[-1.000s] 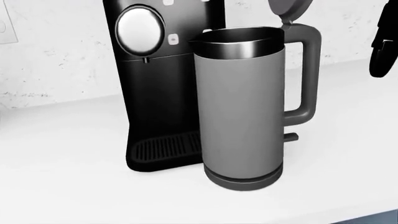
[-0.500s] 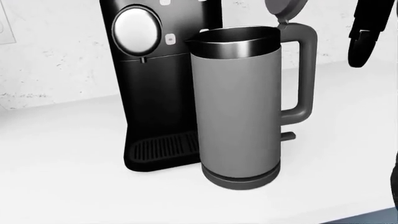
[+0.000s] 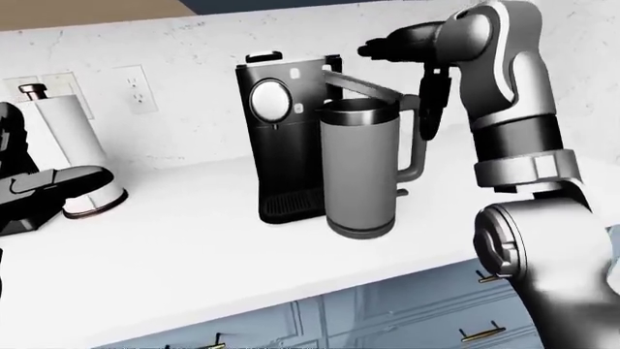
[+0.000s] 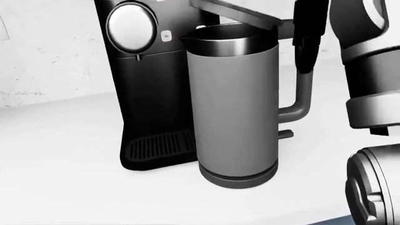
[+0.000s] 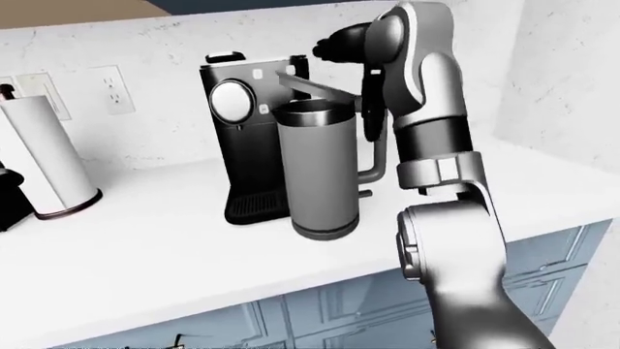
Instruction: Close the lid of the electric kettle.
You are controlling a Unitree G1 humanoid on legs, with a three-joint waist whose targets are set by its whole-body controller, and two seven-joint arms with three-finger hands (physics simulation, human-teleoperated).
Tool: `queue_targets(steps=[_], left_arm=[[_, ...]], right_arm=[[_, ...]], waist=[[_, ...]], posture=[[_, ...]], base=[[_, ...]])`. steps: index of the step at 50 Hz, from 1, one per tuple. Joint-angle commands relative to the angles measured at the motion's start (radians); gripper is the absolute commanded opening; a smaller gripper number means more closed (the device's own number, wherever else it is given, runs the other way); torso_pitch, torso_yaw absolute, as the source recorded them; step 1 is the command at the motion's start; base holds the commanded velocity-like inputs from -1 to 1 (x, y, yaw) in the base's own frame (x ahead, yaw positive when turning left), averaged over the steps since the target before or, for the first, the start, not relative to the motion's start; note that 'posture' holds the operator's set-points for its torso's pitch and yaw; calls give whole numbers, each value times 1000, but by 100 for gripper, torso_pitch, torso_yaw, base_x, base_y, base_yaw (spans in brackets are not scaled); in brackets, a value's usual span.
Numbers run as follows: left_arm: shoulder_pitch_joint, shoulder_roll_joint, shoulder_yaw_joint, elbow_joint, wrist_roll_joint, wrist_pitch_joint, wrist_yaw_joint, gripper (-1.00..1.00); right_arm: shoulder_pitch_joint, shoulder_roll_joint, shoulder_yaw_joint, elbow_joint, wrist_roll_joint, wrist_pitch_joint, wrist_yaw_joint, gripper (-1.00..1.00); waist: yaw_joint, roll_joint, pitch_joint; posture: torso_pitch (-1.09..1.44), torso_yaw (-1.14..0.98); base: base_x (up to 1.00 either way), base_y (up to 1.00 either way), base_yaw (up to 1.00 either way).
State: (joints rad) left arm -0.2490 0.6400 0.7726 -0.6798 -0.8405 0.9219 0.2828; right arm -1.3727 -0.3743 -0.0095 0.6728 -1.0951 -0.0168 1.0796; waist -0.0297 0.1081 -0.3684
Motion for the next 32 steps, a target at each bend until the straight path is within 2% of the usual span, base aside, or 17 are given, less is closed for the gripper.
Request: queue_targets(steps=[1,32], left_arm=[[-21,19,5,-11,-1,-25,-1,100],[-18,20,4,-14,0,-26,0,100]], right_arm=[[-46,-8,-11,-37,2,1,4,100],[-73,-40,-18,18,-8,-20,-11,100]], waist=[[-1,1,-1],[1,5,-5]], posture=[[-67,0],[-67,0]], base=[[0,0,0],[0,0,0]])
